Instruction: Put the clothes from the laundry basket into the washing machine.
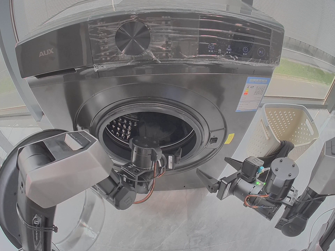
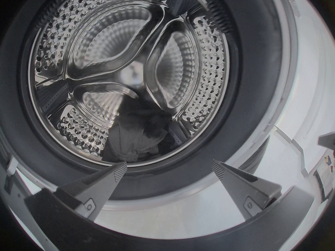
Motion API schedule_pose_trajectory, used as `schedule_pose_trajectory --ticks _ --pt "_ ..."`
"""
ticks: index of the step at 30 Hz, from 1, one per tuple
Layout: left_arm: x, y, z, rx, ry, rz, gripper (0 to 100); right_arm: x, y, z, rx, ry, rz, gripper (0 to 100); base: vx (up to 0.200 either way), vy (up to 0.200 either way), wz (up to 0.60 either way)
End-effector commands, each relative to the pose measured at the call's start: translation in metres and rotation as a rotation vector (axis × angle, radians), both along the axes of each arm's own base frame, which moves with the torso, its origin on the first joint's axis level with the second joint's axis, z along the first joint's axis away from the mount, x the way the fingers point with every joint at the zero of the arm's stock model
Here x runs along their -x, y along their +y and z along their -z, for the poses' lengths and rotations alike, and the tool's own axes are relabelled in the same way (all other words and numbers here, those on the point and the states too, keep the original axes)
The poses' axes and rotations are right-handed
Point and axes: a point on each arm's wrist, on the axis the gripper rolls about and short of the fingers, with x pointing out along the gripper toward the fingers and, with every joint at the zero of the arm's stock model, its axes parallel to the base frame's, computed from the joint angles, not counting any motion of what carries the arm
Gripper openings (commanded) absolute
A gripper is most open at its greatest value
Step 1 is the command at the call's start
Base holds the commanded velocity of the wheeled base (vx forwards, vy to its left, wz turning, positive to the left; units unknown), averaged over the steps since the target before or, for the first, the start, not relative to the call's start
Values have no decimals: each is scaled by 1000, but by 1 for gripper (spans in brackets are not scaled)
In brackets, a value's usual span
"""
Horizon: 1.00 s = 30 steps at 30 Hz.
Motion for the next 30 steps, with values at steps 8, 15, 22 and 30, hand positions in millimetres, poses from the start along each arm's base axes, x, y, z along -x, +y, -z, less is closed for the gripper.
schedule_pose_trajectory --ticks 8,15,22,30 --pt "79 26 -59 125 -79 65 100 8 -14 5 35 33 31 100 0 0 0" --pt "129 60 -74 174 -37 67 100 16 -24 -2 31 22 106 100 0 0 0" --pt "157 82 -89 205 -65 70 100 36 -48 -15 -15 19 146 100 0 0 0" --pt "175 111 -98 220 -93 37 100 56 -88 -27 -25 7 251 100 0 0 0"
